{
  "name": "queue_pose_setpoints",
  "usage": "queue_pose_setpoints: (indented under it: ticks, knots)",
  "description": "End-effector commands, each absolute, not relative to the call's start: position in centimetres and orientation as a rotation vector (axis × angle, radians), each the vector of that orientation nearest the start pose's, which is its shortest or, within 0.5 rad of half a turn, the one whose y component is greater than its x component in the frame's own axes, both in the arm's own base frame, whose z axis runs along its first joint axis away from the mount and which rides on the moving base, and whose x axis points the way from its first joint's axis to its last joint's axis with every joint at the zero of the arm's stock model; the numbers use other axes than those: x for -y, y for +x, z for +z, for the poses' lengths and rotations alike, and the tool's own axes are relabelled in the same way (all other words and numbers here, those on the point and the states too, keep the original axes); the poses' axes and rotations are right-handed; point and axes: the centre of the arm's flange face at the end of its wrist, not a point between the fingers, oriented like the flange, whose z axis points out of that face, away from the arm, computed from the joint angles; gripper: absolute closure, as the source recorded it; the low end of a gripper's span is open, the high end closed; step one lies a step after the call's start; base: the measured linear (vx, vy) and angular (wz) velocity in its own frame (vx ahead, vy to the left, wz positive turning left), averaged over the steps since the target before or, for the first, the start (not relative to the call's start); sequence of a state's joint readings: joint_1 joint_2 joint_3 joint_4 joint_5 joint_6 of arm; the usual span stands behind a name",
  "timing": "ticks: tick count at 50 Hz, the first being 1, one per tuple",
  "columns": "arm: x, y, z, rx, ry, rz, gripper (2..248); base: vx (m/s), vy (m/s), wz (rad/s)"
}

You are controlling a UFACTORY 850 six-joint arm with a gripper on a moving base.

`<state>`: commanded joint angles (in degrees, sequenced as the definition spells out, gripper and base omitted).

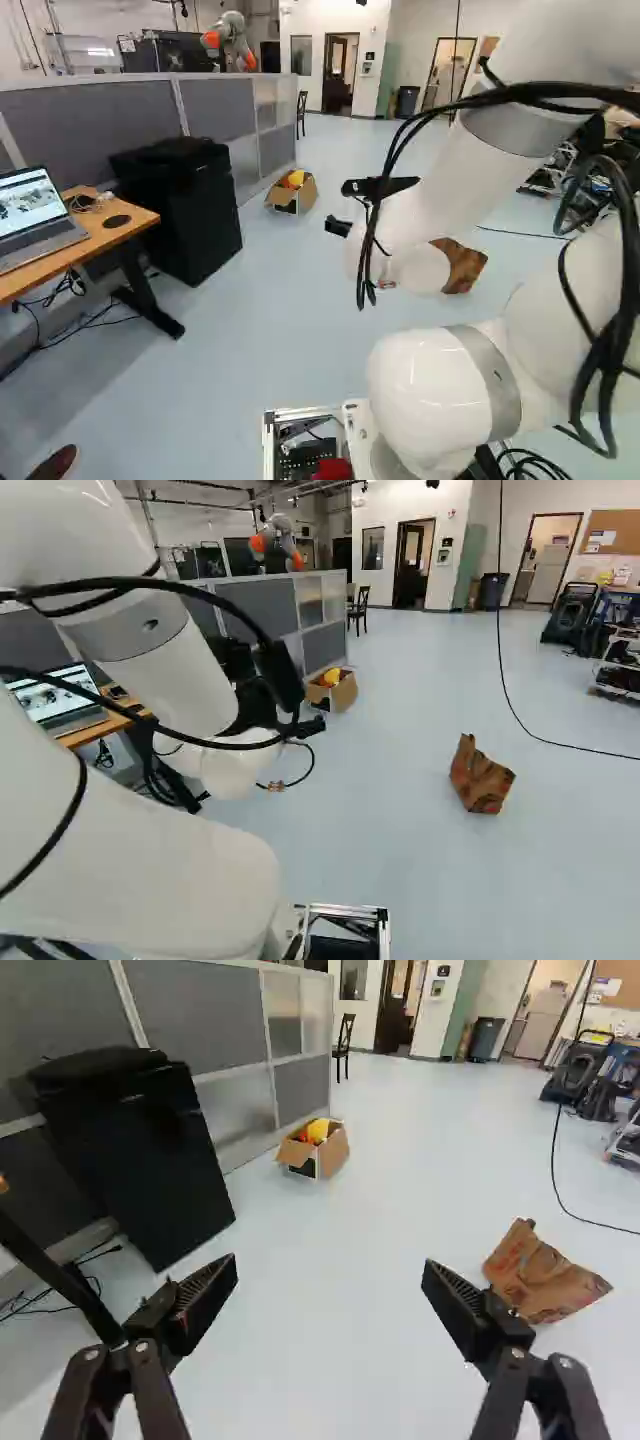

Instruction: Pick up the grocery bag from the ground

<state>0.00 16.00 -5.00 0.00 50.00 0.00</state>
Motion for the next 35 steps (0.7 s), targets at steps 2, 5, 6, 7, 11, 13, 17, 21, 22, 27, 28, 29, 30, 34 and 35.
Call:
queue_pose_setpoints:
  ticks: [2, 5, 6, 7, 11, 13, 17, 21, 22, 27, 28, 29, 30, 34, 35]
  knots:
    - [0.0, 27.03, 36.56, 0.0, -2.558, -1.824, 3, 0.0, 0.0, 0.0]
    - [0.0, 27.03, 36.56, 0.0, -2.558, -1.824, 3, 0.0, 0.0, 0.0]
    - [0.0, 27.03, 36.56, 0.0, -2.558, -1.824, 3, 0.0, 0.0, 0.0]
    - [0.0, 27.03, 36.56, 0.0, -2.558, -1.824, 3, 0.0, 0.0, 0.0]
    - [0.0, 27.03, 36.56, 0.0, -2.558, -1.824, 3, 0.0, 0.0, 0.0]
    - [0.0, 27.03, 36.56, 0.0, -2.558, -1.824, 3, 0.0, 0.0, 0.0]
    - [0.0, 27.03, 36.56, 0.0, -2.558, -1.824, 3, 0.0, 0.0, 0.0]
    - [0.0, 27.03, 36.56, 0.0, -2.558, -1.824, 3, 0.0, 0.0, 0.0]
    - [0.0, 27.03, 36.56, 0.0, -2.558, -1.824, 3, 0.0, 0.0, 0.0]
    - [0.0, 27.03, 36.56, 0.0, -2.558, -1.824, 3, 0.0, 0.0, 0.0]
    - [0.0, 27.03, 36.56, 0.0, -2.558, -1.824, 3, 0.0, 0.0, 0.0]
    - [0.0, 27.03, 36.56, 0.0, -2.558, -1.824, 3, 0.0, 0.0, 0.0]
    - [0.0, 27.03, 36.56, 0.0, -2.558, -1.824, 3, 0.0, 0.0, 0.0]
    - [0.0, 27.03, 36.56, 0.0, -2.558, -1.824, 3, 0.0, 0.0, 0.0]
    - [0.0, 27.03, 36.56, 0.0, -2.558, -1.824, 3, 0.0, 0.0, 0.0]
